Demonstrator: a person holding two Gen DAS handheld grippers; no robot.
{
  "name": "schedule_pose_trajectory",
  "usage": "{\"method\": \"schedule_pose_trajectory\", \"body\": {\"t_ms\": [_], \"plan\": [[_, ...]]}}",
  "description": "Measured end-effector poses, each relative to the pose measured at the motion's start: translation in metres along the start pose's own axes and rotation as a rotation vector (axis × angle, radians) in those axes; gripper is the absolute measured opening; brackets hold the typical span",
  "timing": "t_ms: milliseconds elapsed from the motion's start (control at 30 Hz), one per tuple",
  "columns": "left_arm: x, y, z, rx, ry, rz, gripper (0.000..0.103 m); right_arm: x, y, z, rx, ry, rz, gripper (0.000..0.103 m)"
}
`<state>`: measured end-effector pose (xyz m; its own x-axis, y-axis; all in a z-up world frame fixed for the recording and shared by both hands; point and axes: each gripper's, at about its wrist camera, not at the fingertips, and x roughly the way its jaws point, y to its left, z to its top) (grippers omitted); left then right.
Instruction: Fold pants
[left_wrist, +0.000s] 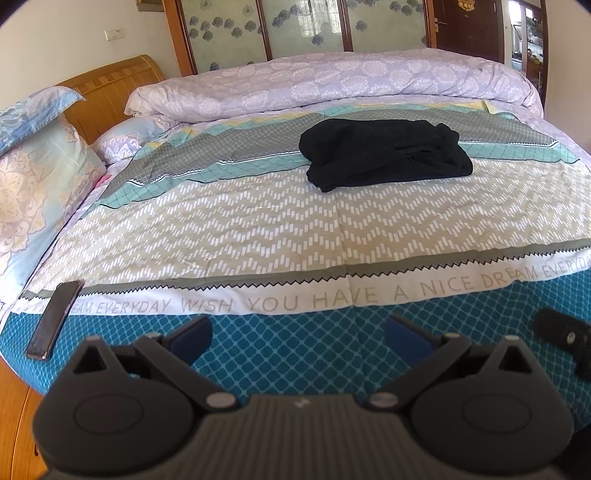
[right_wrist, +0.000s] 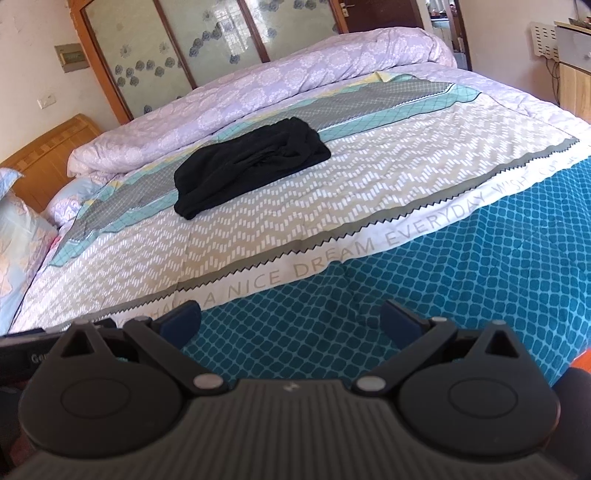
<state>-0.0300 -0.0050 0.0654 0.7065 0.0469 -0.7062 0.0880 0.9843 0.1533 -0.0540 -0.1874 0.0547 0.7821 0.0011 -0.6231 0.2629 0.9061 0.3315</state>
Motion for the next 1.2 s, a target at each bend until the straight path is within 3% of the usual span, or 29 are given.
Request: {"method": "schedule_pose_trajectory", "body": {"t_ms": [600,1200], "plan": [[0.0,-0.001,0.0002,0.001,-0.001,-0.001,0.103,-0.0068,-0.0079,0.0056,0.035,-0.056,-0.018,0.103],[-0.0026,-0.0053,0.0019,0.016,-0.012,0.005,0.103,-0.0065,-0.0091,0.0063,0.034,-0.058,-0.014,0.103]]}}
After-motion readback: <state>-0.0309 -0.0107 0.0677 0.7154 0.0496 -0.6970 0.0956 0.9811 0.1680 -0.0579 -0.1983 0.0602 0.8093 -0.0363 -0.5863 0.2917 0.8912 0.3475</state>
